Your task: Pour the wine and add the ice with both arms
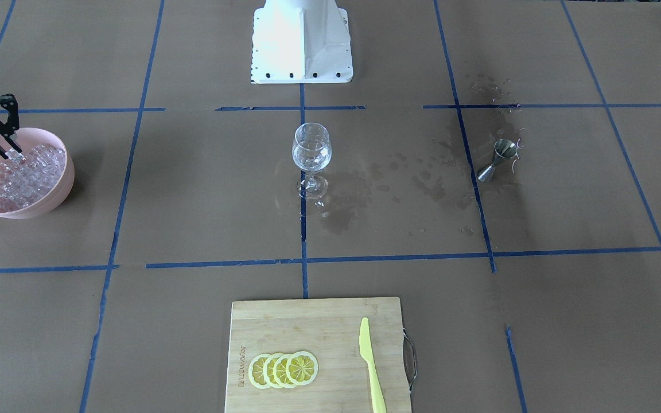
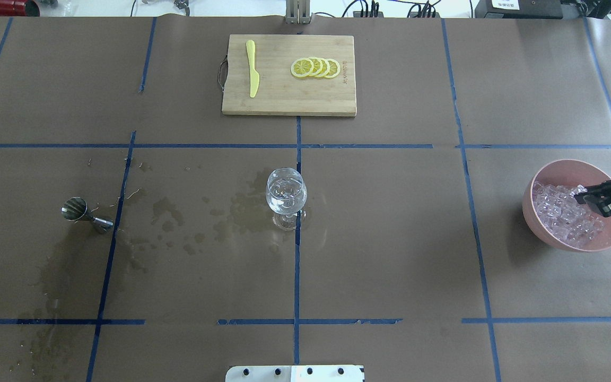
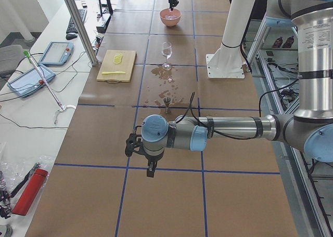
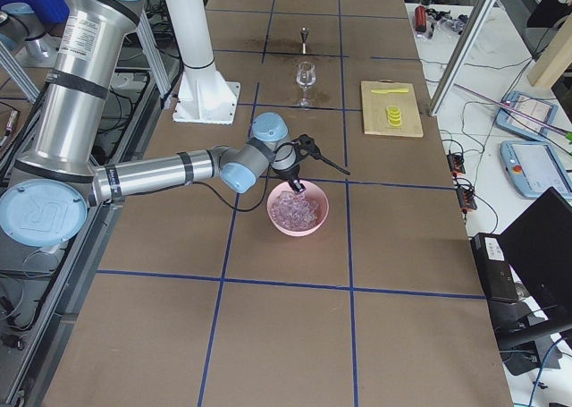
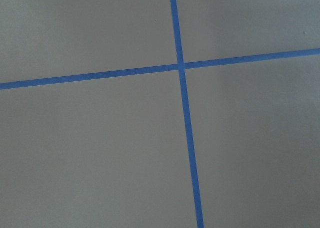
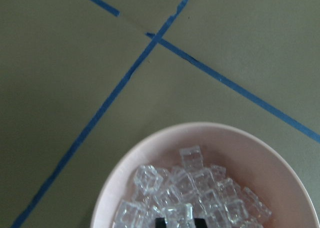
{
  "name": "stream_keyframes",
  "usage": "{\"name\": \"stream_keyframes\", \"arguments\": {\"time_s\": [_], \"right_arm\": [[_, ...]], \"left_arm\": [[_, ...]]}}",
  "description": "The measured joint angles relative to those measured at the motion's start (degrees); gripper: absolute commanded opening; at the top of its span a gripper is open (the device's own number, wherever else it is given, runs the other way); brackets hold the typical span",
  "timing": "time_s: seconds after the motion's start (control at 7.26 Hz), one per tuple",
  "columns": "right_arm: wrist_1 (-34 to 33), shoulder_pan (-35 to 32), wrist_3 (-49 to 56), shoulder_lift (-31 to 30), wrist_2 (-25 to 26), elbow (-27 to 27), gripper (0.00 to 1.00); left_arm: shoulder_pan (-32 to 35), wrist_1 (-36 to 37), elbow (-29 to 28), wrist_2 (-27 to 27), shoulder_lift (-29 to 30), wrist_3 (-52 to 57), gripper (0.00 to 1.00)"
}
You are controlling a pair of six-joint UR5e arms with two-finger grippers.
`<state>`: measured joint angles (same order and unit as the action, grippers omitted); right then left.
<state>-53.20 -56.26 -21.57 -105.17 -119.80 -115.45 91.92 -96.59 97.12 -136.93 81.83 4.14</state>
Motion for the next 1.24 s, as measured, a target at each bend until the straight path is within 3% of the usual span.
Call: {"name": "stream_keyframes", "arguments": {"time_s": [0.14, 0.55, 0.69, 1.24], "right_arm": [[-1.96, -0.44, -4.58, 3.8, -0.24, -0.4, 0.0], [-25.48, 0.24, -14.86, 23.66, -0.68, -5.15, 0.0], [-29.92, 3.01, -20.02, 29.99, 0.49, -5.88, 0.0], [-36.79, 23.29, -39.23, 48.36, 18.78, -5.47, 0.0]], "left_arm": [[-0.03, 0.0, 0.08, 0.0, 0.01, -0.05, 1.0], [-0.07, -0.06, 0.35, -0.03, 0.14, -0.06, 1.0], [-0.07, -0.08, 0.48, -0.06, 0.16, -0.07, 1.0], [-0.07, -1.33, 0.61, -0.09, 0.24, 0.01, 1.0]]}}
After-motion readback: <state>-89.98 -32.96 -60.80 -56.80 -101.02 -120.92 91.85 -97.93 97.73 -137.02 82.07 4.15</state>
